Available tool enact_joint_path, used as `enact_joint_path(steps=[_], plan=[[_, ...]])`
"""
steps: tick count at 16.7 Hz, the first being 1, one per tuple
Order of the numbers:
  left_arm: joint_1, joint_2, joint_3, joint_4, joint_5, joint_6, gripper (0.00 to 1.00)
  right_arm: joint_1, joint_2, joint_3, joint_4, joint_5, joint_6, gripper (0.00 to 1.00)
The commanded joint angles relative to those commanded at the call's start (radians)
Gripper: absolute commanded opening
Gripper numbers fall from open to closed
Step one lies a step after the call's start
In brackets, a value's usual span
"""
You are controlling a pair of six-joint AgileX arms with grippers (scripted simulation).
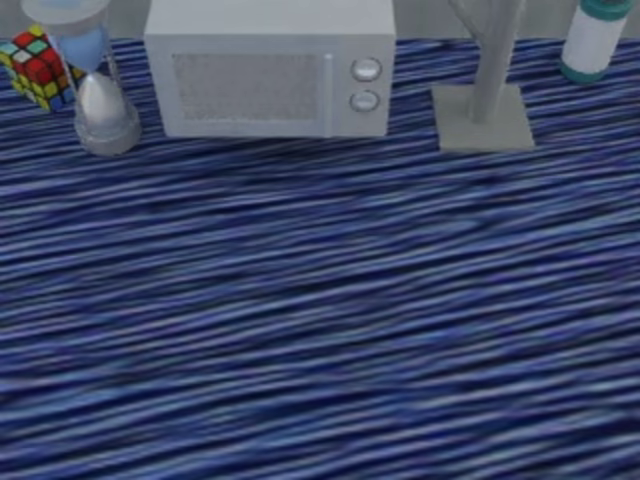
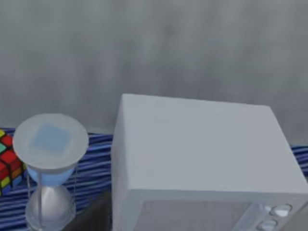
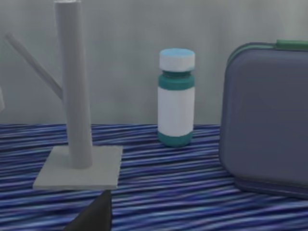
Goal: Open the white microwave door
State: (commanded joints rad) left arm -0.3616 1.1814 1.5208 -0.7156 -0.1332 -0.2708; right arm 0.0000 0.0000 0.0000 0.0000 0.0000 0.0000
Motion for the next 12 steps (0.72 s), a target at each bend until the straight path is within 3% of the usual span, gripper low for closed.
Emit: enact_joint_path(steps=[6,12], plan=[[-0.134,0.518,0.633,-0.259,-0.066,-0.162,1.0,0.0,0.0,0.0,0.0,0.0,0.0,1.0],[-0.231,0.995,1.045,-0.53,-0.136,-0.268,1.0,0.0,0.0,0.0,0.0,0.0,0.0,1.0]])
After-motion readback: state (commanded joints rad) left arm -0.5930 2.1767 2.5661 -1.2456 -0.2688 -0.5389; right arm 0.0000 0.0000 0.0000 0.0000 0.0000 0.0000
